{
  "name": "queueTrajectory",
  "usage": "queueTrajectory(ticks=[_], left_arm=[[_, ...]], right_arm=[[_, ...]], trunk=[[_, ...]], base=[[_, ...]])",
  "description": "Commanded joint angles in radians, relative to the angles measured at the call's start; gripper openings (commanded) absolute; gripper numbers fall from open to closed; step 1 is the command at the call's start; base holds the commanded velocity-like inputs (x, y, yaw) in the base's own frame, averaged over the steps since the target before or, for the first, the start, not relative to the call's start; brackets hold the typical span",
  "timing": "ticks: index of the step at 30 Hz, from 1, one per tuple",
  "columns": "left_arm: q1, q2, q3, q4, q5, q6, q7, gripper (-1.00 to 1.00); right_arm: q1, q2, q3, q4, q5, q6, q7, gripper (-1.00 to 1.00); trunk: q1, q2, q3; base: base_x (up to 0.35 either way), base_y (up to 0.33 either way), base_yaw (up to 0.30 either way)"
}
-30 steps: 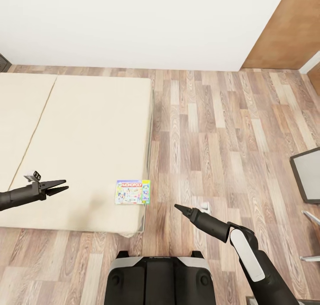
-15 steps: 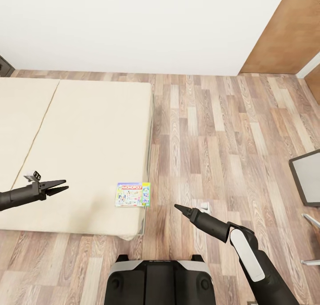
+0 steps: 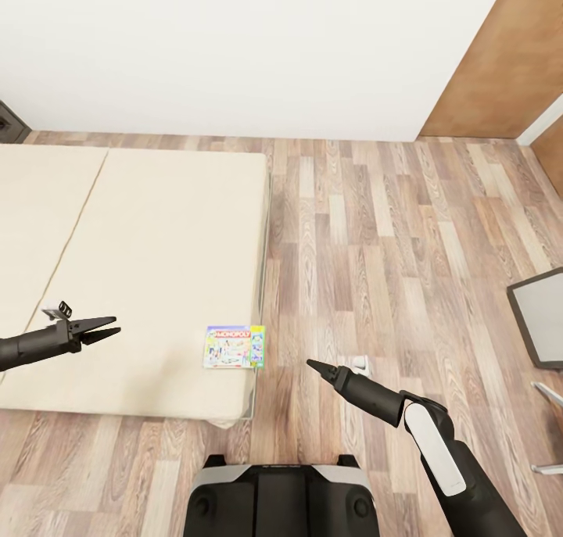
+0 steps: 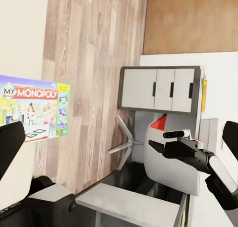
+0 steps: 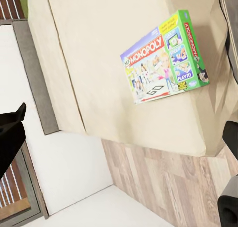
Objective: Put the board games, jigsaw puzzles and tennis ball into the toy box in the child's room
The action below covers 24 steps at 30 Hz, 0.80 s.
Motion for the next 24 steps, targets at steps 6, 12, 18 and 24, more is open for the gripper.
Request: queueTrajectory(ticks=[6, 12, 18, 24], left_arm=[[0.000, 0.000, 0.000, 0.000, -0.001, 0.010, -0.004, 1.00], [0.000, 0.000, 0.000, 0.000, -0.001, 0.009, -0.004, 1.00], [0.000, 0.000, 0.000, 0.000, -0.001, 0.009, -0.004, 1.00], [0.000, 0.000, 0.000, 0.000, -0.001, 0.008, -0.004, 1.00]], right_arm=[[0.000, -0.001, 0.001, 0.000, -0.001, 0.003, 0.001, 1.00], [0.000, -0.001, 0.001, 0.000, -0.001, 0.003, 0.001, 1.00], [0.000, -0.001, 0.000, 0.000, -0.001, 0.003, 0.001, 1.00], [0.000, 0.000, 0.001, 0.000, -0.001, 0.003, 0.001, 1.00]], trunk=[[0.001, -0.001, 0.009], [0.001, -0.001, 0.019], [0.001, -0.001, 0.029], [0.001, -0.001, 0.039]], base=[[0.000, 0.000, 0.000], [0.000, 0.000, 0.000], [0.000, 0.000, 0.000], [0.000, 0.000, 0.000]])
